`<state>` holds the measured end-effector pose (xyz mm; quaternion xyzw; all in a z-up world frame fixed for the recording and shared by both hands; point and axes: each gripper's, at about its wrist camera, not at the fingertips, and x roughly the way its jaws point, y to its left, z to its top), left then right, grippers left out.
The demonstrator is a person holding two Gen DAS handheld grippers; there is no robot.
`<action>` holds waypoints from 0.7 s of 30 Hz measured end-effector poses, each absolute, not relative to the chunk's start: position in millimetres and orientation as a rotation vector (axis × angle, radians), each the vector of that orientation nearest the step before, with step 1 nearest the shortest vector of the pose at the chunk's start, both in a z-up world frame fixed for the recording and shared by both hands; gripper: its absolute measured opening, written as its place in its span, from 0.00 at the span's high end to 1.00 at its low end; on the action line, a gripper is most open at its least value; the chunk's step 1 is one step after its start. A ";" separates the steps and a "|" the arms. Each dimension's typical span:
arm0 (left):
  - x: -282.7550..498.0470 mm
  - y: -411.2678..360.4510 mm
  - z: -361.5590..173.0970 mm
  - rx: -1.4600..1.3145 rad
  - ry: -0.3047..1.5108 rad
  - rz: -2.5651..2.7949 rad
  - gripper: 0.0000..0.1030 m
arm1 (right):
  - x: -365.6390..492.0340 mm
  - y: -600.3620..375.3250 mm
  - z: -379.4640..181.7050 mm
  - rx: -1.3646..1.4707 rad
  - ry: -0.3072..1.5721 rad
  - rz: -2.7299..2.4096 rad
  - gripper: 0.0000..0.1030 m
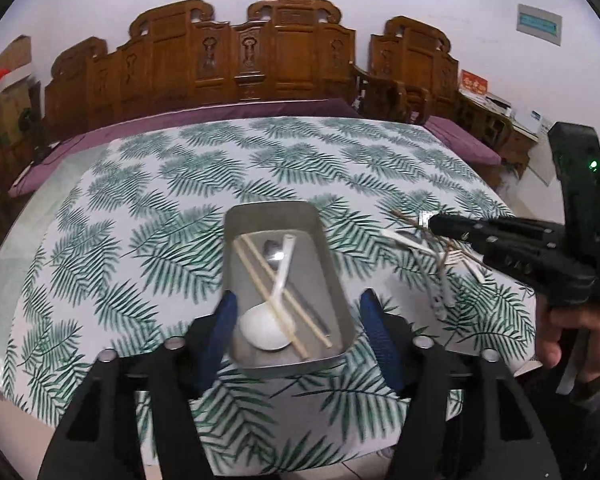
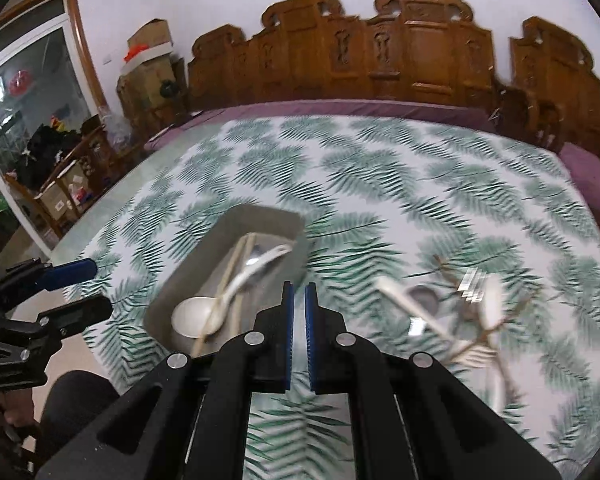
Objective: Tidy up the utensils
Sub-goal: 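Lower the chopstick into the tray and open the right tool, then grasp another wooden chopstick from the pile with the right tool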
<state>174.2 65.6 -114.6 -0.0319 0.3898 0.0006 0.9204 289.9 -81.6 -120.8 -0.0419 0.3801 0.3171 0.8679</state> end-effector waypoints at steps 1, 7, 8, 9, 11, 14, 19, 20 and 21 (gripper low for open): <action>176.1 61.0 -114.9 -0.061 0.802 -0.009 0.37 | 291.3 -91.5 -118.4 -0.093 0.784 0.649 0.93; 188.1 33.1 -121.8 -0.036 0.812 -0.055 0.30 | 307.4 -139.8 -121.0 -0.091 0.769 0.575 0.85; 189.8 30.2 -122.7 -0.034 0.814 -0.060 0.30 | 309.8 -146.0 -122.8 -0.087 0.771 0.564 0.84; 192.3 26.9 -123.9 -0.033 0.818 -0.067 0.30 | 313.5 -153.5 -126.1 -0.084 0.775 0.551 0.84; 198.1 20.9 -127.6 -0.030 0.827 -0.081 0.30 | 320.0 -163.9 -131.1 -0.085 0.780 0.534 0.84; 205.6 11.2 -132.4 -0.017 0.837 -0.093 0.30 | 331.5 -179.9 -143.9 -0.082 0.796 0.507 0.83; 219.1 -1.5 -141.9 -0.005 0.850 -0.114 0.30 | 345.9 -195.4 -169.7 -0.097 0.839 0.470 0.83; 221.3 -4.1 -144.2 -0.003 0.853 -0.119 0.30 | 347.7 -197.6 -173.7 -0.098 0.846 0.467 0.83; 222.4 -6.0 -145.2 0.000 0.855 -0.122 0.30 | 351.0 -200.7 -181.2 -0.103 0.862 0.465 0.83</action>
